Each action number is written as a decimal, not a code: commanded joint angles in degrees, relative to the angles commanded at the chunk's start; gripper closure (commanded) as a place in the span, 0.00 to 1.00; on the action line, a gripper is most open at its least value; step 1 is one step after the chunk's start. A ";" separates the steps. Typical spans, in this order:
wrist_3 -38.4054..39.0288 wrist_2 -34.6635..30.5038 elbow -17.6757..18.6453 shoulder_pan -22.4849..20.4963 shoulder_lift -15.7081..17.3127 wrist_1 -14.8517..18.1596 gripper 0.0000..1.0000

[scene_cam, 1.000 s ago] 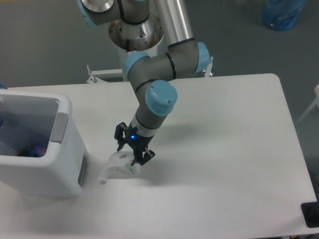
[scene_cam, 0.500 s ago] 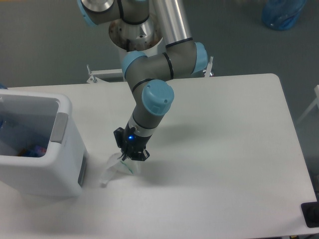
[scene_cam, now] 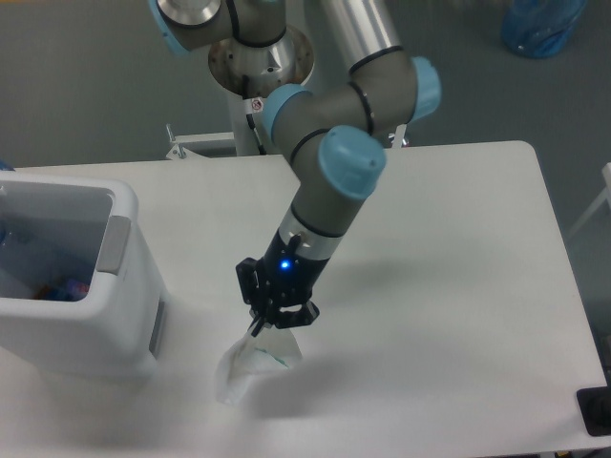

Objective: Place the trash in the trash can
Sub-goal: 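Carry the tissue over the trash bin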

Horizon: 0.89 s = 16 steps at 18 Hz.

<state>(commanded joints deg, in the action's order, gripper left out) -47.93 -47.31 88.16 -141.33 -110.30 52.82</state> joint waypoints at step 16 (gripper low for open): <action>21.74 18.04 -1.51 4.13 12.29 -0.35 1.00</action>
<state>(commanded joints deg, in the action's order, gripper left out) -26.19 -29.27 86.65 -137.20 -98.01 52.47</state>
